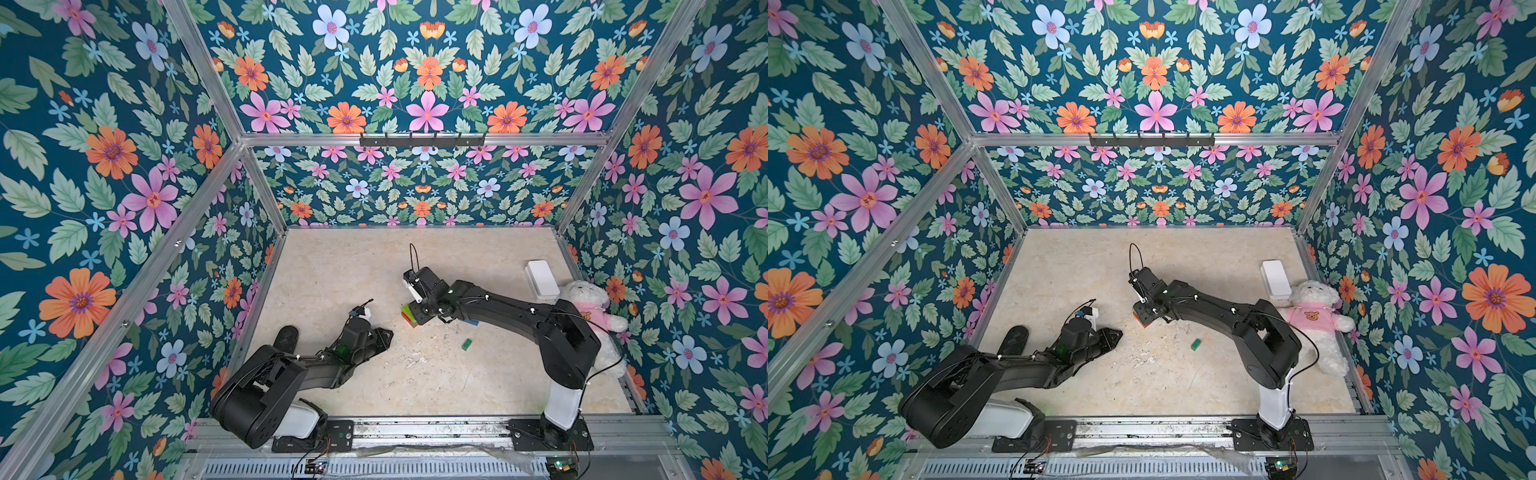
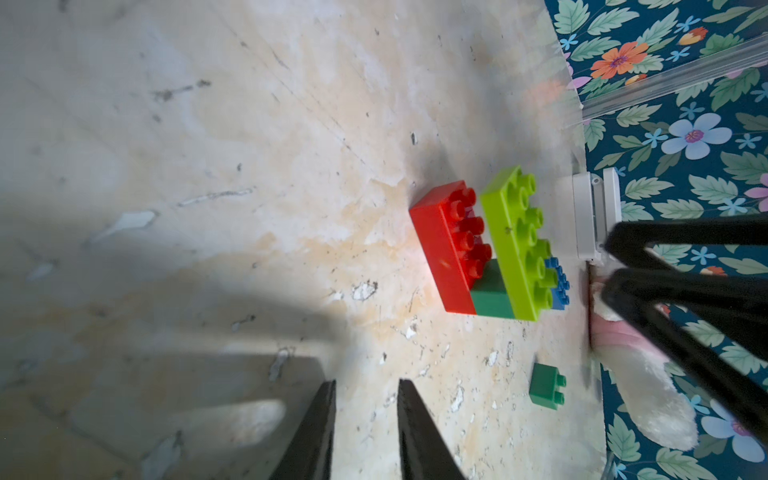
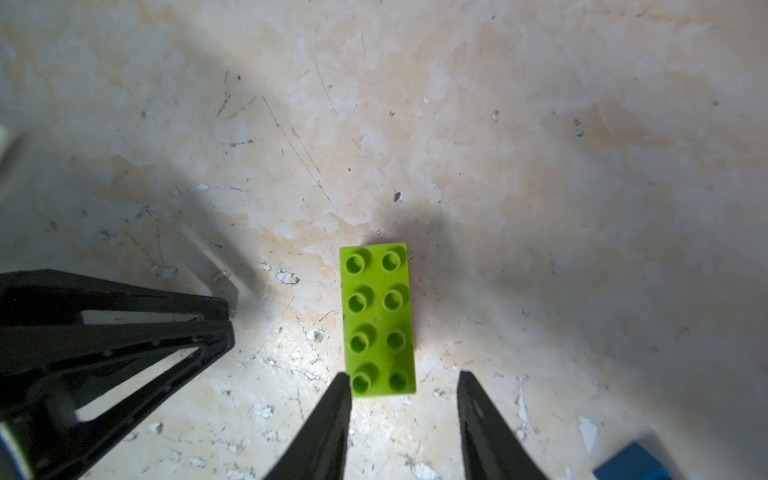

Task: Assemble the number 5 with lego
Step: Assemble the lego brick with the lego brick.

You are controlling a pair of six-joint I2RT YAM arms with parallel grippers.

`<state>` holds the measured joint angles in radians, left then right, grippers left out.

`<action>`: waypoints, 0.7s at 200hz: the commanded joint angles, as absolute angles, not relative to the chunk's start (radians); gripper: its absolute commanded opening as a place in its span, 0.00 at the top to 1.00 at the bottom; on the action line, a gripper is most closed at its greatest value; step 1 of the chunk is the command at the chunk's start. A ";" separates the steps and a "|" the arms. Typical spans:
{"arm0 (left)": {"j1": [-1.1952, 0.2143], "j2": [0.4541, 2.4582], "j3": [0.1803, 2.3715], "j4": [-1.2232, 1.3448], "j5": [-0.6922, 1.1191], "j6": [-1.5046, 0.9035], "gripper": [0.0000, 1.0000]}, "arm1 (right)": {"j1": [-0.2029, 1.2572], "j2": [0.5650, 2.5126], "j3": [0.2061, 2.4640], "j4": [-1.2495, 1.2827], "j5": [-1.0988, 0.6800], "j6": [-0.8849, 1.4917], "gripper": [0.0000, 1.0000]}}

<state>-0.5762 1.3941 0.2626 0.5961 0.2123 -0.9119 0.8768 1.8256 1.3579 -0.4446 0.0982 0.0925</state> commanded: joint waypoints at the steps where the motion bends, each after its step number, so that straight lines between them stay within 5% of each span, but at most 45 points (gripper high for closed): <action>1: -0.577 1.378 0.297 0.511 0.227 -0.849 0.68 | 0.872 1.760 1.332 -0.497 0.173 0.231 0.57; 74: -0.577 1.282 0.376 0.329 0.237 -0.752 0.62 | 0.812 1.405 0.971 -0.561 0.250 0.605 0.57; 140: -0.576 1.291 0.321 0.413 0.238 -0.791 0.62 | 0.808 1.341 0.760 -0.511 0.190 0.727 0.61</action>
<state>-0.5766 1.2839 0.3344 0.3698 0.2348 -0.7795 0.8055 1.3418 0.8043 -0.5640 0.2333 0.6575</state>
